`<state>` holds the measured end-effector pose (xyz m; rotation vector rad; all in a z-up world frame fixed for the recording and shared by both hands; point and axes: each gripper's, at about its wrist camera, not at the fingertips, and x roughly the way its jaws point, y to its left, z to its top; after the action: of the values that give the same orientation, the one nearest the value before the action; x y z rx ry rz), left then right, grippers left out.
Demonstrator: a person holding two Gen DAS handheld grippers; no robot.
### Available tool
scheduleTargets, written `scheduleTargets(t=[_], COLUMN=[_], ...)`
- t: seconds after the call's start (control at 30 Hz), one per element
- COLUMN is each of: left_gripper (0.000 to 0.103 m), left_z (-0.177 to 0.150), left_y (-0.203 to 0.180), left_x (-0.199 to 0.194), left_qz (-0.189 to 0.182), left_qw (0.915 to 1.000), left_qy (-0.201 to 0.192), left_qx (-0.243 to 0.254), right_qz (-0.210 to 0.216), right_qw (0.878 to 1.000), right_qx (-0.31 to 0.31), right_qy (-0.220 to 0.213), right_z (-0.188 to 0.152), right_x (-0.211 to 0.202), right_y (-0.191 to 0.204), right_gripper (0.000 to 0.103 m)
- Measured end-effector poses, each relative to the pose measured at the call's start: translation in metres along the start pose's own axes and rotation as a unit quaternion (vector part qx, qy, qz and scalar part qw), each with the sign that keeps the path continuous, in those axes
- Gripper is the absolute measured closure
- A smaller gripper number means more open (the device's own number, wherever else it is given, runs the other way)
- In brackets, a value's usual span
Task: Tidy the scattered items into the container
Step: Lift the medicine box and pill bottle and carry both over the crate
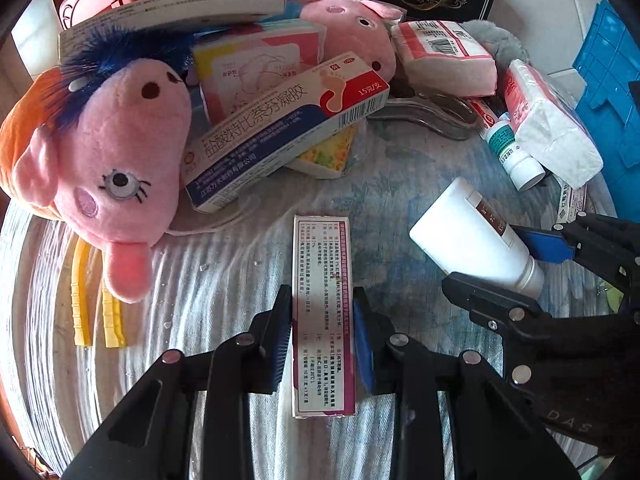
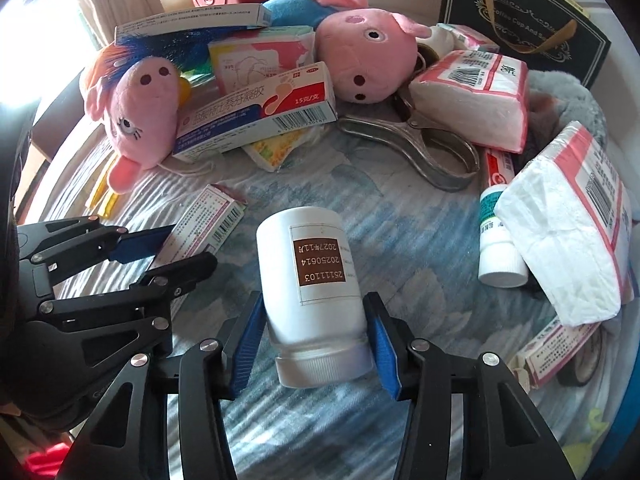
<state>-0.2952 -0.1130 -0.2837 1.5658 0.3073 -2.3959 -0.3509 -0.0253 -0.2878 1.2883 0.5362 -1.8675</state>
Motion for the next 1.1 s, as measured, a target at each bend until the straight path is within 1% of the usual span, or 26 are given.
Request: scheduleTargets(t=[0.07,0.1,0.13,0.27,0.4,0.47,0.53,0.63,0.77,0.9,1.0,1.1], left_gripper=[0.075,0.075,0.075,0.075,0.075,0.075,0.075,0.075,0.075,0.075,0.075,0.075], left_z=[0.0,0.0,-0.001,0.0,0.002,-0.01,-0.008,-0.012,-0.014,-0.013,-0.012,-0.014], left_y=[-0.001,-0.002,-0.002,-0.005,-0.011,-0.01,-0.016,-0.022,-0.038,-0.05,-0.06,-0.069], left_x=[-0.001,-0.002,-0.004,-0.029,-0.067,-0.086,-0.105,-0.14,-0.189,-0.236,-0.269,-0.303], left_qz=[0.001,0.002,0.0,-0.002,-0.003,0.0,0.004,0.011,0.014,0.003,-0.019,-0.053], left_qw=[1.0,1.0,1.0,0.9995,0.9977,0.9962,0.9942,0.9905,0.9832,0.9739,0.9644,0.9542], left_qy=[-0.004,-0.004,-0.006,-0.032,-0.067,-0.086,-0.107,-0.136,-0.18,-0.222,-0.255,-0.283], left_qx=[0.003,0.003,0.002,0.004,0.012,0.015,0.016,0.017,0.024,0.044,0.066,0.082], right_qz=[-0.003,-0.001,-0.001,0.001,-0.008,-0.013,-0.018,-0.025,-0.035,-0.057,-0.089,-0.108], right_qw=[1.0,1.0,1.0,1.0,0.998,0.997,0.995,0.992,0.986,0.977,0.967,0.957], right_qx=[0.007,0.011,0.016,0.026,0.035,0.039,0.039,0.035,0.035,0.036,0.048,0.068], right_qy=[-0.002,-0.001,0.001,-0.016,-0.043,-0.063,-0.086,-0.118,-0.157,-0.201,-0.234,-0.26], right_z=[0.001,0.0,0.0,-0.009,-0.018,-0.019,-0.021,-0.029,-0.027,-0.036,-0.043,-0.054], right_x=[0.003,0.004,0.004,-0.018,-0.055,-0.078,-0.103,-0.143,-0.191,-0.249,-0.29,-0.332], right_y=[-0.001,-0.001,-0.001,0.004,0.006,0.006,0.007,0.006,0.014,0.021,0.026,0.028], right_gripper=[0.053,0.057,0.057,0.057,0.057,0.057,0.057,0.057,0.057,0.057,0.057,0.057])
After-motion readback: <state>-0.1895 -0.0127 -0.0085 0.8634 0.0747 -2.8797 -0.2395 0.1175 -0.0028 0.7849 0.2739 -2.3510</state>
